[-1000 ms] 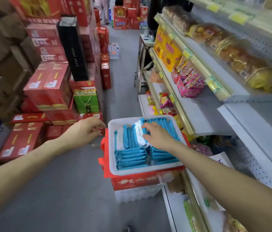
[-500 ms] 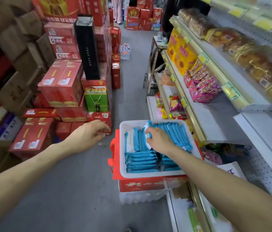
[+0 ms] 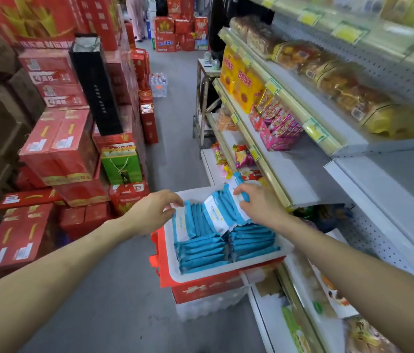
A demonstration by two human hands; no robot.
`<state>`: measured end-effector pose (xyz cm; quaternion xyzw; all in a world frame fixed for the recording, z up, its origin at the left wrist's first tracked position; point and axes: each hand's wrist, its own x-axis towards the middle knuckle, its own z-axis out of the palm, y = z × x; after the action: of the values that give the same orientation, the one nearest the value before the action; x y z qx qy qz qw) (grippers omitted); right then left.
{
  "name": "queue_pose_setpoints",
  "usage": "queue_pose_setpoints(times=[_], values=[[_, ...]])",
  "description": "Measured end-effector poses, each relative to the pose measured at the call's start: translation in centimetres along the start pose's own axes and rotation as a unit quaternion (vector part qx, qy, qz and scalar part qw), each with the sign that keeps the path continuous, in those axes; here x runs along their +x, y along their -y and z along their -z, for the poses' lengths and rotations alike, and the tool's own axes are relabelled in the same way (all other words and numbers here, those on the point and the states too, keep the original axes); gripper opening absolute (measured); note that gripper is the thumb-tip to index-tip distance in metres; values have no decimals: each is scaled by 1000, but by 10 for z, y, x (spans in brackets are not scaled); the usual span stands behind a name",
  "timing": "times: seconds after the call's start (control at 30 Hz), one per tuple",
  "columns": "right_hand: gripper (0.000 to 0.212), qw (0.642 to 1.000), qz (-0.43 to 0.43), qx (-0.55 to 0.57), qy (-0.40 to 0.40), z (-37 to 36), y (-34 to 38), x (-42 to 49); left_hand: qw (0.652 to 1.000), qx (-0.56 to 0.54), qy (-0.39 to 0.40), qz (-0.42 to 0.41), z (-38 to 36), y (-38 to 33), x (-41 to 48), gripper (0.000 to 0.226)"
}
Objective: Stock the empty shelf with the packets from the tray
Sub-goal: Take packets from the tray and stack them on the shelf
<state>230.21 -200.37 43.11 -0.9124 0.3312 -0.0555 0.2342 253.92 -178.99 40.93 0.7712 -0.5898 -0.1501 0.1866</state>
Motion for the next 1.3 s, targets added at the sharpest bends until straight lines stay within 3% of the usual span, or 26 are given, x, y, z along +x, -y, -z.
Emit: queue_pose_setpoints(times=[0.47,0.63,0.73,0.8,0.97,1.13,1.3], values=[[31,994,-88,-3,-68,57,-71,-83,971,71,175,-143,-53,-48,109,44],[30,993,-96,-12,-65,54,-78,-93,958,131,181,-179,-51,-47,117,46],[31,993,-97,-9,-63,52,-75,-91,933,234,123,-242,-44,-44,115,39],[31,993,-95,-12,-61,51,-71,-88,929,241,107,-260,-40,-40,111,32],[29,995,-85,-3,-51,45,-60,-80,908,259,168,-282,-27,-35,103,23],[32,997,-57,5,-53,44,-51,-80,866,329,197,-322,-24,-36,96,40],[32,996,-67,7,-58,50,-50,-89,857,340,189,-339,-28,-33,90,46]])
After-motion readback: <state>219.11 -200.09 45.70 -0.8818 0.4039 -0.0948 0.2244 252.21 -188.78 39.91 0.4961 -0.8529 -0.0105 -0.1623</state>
